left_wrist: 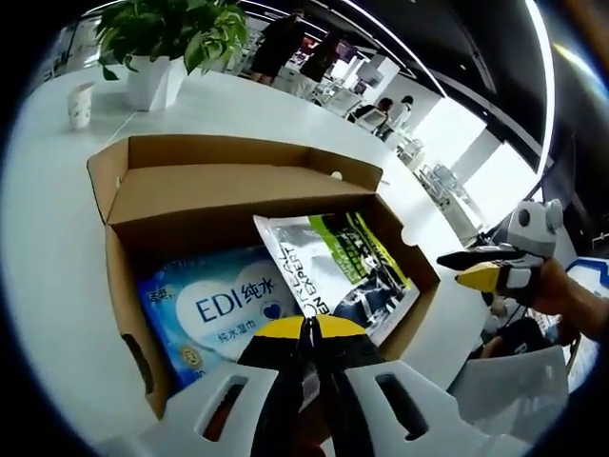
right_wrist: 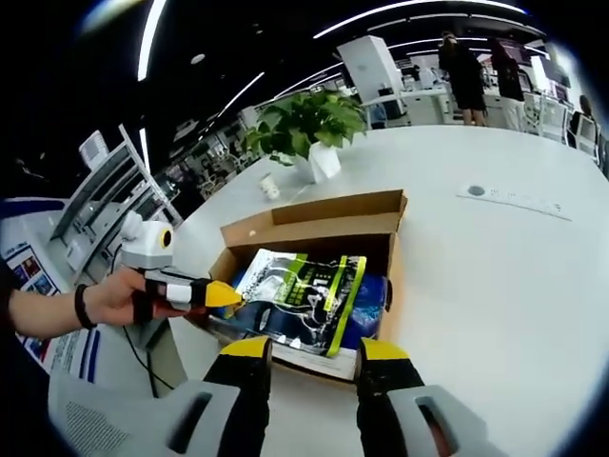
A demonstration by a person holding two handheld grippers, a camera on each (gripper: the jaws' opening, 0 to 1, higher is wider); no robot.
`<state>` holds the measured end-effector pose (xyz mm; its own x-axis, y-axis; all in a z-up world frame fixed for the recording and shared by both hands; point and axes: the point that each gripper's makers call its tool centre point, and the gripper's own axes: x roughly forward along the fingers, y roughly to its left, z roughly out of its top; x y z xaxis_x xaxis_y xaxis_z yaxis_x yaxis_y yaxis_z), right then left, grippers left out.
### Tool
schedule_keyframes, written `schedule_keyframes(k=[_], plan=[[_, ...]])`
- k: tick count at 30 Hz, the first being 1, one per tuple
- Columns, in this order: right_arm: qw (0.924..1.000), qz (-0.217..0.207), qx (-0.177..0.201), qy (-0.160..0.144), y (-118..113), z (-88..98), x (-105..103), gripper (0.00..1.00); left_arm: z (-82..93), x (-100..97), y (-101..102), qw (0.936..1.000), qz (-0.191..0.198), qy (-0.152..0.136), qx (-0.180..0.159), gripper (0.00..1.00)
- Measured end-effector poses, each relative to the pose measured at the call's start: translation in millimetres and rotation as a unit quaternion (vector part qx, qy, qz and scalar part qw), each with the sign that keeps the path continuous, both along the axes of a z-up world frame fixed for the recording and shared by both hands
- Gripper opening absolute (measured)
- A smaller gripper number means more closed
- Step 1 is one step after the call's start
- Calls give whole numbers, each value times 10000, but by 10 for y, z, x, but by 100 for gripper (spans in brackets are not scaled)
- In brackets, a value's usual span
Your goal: Operate the shoe box by opening the lid, removing the specified soft item, and placing it in the target area until the item is outside and the box remains undamaged.
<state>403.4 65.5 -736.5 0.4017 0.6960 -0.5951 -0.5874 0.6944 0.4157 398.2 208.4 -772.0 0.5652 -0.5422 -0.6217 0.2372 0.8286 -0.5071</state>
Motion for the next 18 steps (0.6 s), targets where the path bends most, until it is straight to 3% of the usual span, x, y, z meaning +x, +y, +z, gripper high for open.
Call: schedule_keyframes(k=[18], plan=[[9996, 100, -40, 267, 246, -197, 41, 29, -72, -80, 123, 10000, 54, 75, -3, 0]])
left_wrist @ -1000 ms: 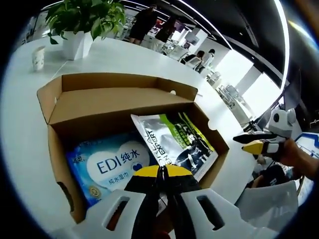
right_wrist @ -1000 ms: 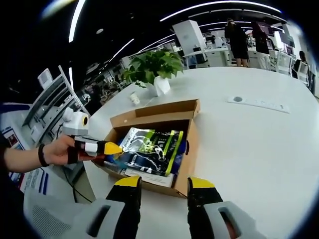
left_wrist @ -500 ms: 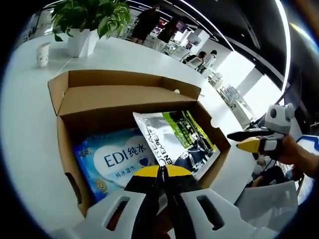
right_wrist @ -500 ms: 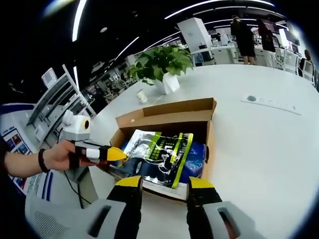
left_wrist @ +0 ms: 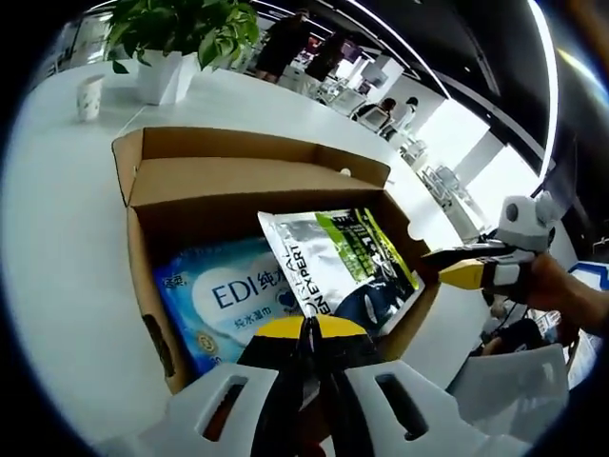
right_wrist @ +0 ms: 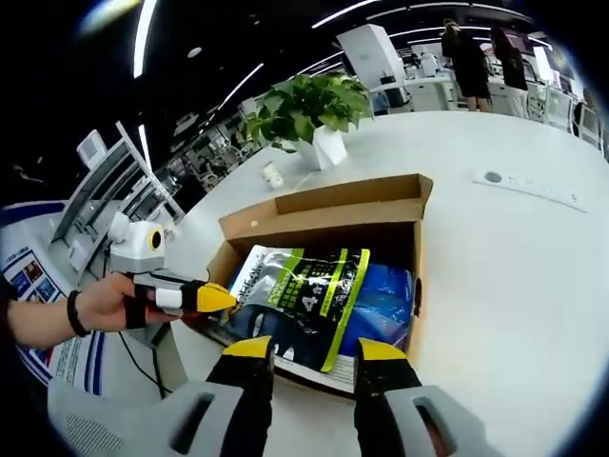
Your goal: Operate the shoe box by opening the lid, removing the specified soft item, and placing it in the target area until the item is outside and the box remains undamaged.
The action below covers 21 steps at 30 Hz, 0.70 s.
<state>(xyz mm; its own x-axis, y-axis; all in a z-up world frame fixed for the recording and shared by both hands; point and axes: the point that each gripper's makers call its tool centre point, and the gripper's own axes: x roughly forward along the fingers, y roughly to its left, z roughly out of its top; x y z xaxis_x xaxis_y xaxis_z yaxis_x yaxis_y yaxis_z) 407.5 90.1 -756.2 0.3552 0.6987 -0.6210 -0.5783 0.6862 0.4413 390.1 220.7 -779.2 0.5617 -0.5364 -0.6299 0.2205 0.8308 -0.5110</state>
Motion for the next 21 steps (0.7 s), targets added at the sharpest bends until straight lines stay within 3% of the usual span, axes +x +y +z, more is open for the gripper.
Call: schedule_keyframes(k=[10, 16, 19, 21], plan=[[9998, 0, -26, 208, 112, -143, 12, 24, -48, -34, -8, 10000, -9, 57, -31, 0], [9996, -122, -91, 240, 94, -186, 26, 12, -51, -37, -8, 10000, -6, 49, -19, 0], [9995, -201, -140, 214, 58, -198, 42, 1, -46, -36, -2, 10000, 3, 41, -3, 0], [9994, -260, -81, 227, 48, -184, 44, 0, -40, -39, -12, 10000, -15, 35, -2, 0]])
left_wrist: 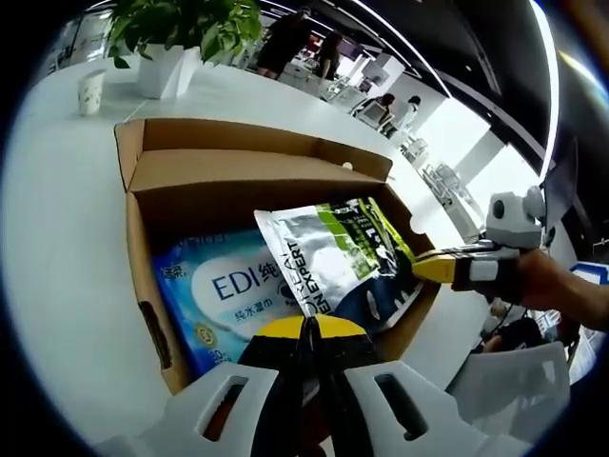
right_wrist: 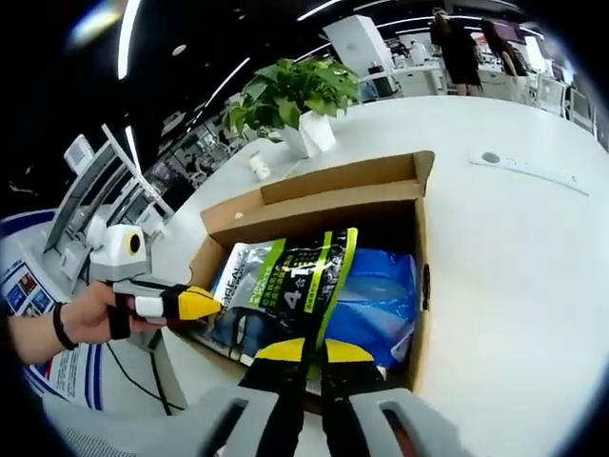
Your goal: Operate the shoe box by opening the lid, removing the specified soft item, and placing it in the target area until the item is outside and the box remains undamaged.
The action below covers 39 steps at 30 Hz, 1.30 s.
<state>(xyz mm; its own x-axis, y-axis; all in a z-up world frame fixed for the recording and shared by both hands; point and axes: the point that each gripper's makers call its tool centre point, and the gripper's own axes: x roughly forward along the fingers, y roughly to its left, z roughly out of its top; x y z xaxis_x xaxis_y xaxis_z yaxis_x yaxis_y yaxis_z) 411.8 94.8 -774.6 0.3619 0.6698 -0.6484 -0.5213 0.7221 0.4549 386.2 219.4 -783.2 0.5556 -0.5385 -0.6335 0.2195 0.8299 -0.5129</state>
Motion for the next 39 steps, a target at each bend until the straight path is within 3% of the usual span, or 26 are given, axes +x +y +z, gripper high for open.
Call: schedule_keyframes(k=[24, 33, 39], plan=[[9988, -291, 323, -225, -262, 274, 36, 0, 325, 75, -258, 9989, -278, -364, 115, 0], [9975, -480, 397, -321, -491, 376, 55, 0, 427, 139, -488, 9975, -486, -483, 160, 0], [9961, -660, 408, -413, -752, 445, 98, 0, 494, 195, -749, 9959, -690, -566, 159, 0]])
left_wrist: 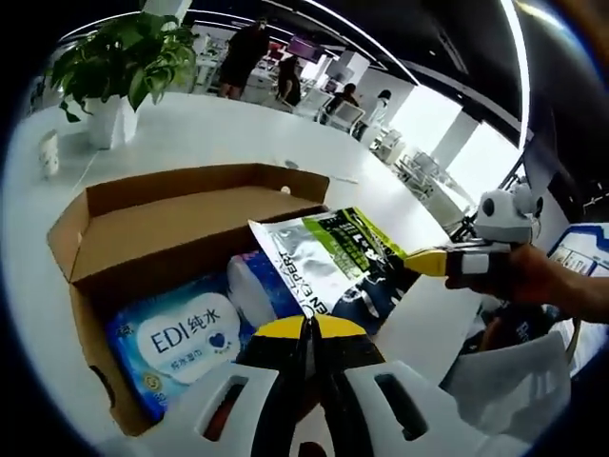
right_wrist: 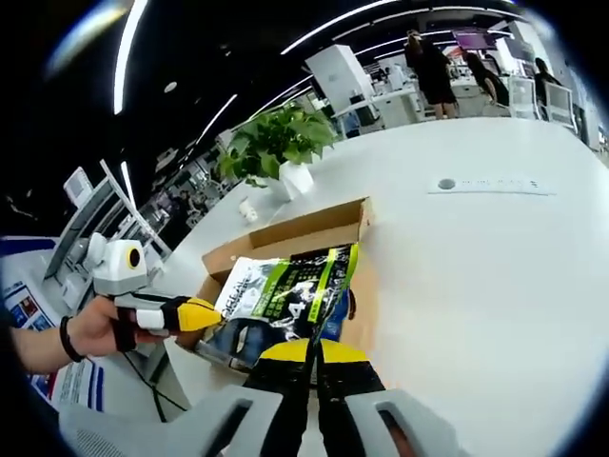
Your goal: Operate the shoe box by opening the lid, removing the specified soft item, and placing it in the target area until the item is outside and the box remains undamaged.
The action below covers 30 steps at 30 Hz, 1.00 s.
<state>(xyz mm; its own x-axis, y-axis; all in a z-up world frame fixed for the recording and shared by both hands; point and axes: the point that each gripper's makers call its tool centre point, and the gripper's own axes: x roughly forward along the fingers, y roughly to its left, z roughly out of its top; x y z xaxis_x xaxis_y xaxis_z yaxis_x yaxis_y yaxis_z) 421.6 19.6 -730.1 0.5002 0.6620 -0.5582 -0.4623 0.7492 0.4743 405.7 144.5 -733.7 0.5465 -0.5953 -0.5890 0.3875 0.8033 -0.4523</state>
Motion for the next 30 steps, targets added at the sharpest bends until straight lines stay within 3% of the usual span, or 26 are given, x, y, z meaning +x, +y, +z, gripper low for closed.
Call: schedule_keyframes(k=[30], plan=[[9952, -972, 86, 38, -1301, -69, -71, 0, -27, 124, -1285, 9954, -953, 4, 46, 0]])
